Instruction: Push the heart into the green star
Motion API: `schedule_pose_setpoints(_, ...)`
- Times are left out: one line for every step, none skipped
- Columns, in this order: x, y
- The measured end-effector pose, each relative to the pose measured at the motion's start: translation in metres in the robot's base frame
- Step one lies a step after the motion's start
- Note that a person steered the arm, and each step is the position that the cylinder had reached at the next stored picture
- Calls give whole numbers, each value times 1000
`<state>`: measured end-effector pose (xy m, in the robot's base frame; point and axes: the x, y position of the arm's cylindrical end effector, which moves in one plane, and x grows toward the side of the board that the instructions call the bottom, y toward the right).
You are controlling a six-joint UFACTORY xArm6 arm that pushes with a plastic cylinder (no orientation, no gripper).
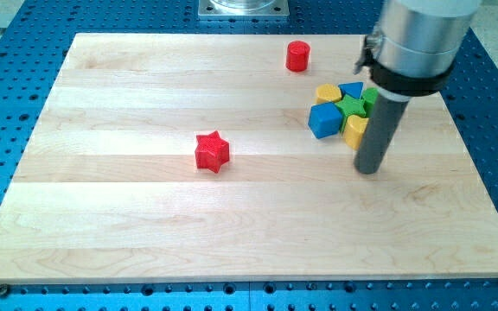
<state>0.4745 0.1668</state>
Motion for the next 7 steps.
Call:
schedule_pose_setpoints(-21,12)
schedule_pose_setpoints(-31,17)
schedule_pose_setpoints(-44,17)
schedule_pose_setpoints(-44,17)
schedule_pose_setpoints(-3,11)
schedule_pose_setpoints(15,-64)
schedule_pose_setpoints(15,-218)
